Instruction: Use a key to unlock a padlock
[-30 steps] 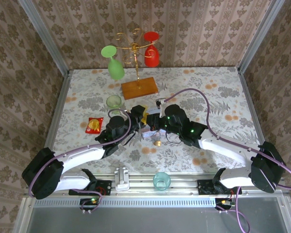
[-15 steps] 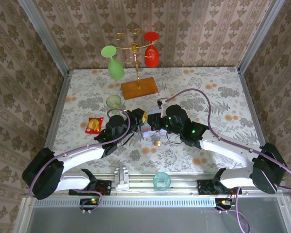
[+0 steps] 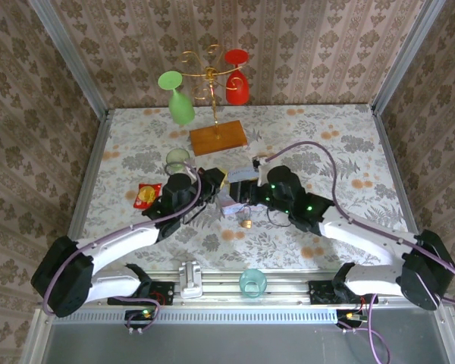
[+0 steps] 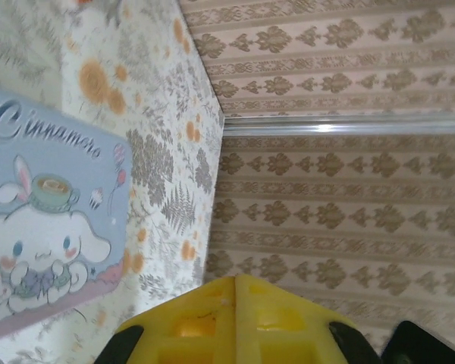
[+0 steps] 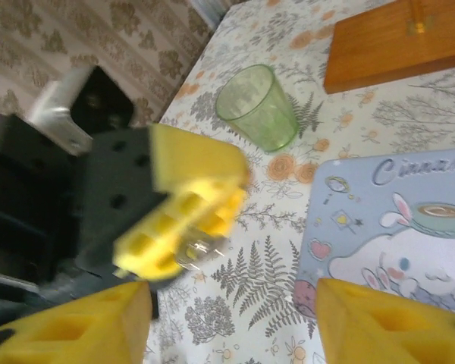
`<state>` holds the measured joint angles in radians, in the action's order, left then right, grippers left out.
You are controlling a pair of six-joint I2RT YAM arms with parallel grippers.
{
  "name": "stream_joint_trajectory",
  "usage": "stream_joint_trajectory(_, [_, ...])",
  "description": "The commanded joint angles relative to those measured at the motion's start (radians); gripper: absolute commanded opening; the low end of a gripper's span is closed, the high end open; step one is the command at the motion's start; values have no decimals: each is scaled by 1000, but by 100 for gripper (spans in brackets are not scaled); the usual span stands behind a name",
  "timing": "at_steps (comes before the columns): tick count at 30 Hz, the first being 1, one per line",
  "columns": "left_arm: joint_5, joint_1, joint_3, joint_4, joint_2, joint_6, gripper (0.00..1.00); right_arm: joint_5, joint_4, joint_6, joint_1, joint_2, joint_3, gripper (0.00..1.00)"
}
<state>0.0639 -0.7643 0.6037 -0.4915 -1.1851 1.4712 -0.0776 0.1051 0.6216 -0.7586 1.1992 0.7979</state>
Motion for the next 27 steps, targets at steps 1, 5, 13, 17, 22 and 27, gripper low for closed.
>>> stream_joint_trajectory(1, [87,15,111,148,44,-391,0,-185,26,-31,94,-102,-37,71])
stream_joint_trajectory(5, [200,22,97,16,41,-577,0,-401,94,-21,181,-149,-78,71])
stream_joint_trajectory(13, [410,29,195,129,84,-906,0,-547,361,58,199,-159,-142,66])
stream_joint_trajectory(17, [419,28,180,81,107,-903,0,-584,433,79,194,-127,-137,64])
stream_joint_trajectory(22, [427,27,169,-16,101,-855,0,-598,527,101,173,-68,-126,61])
stream_joint_trajectory(27, [435,20,174,-60,96,-841,0,-623,609,128,168,-26,-116,52])
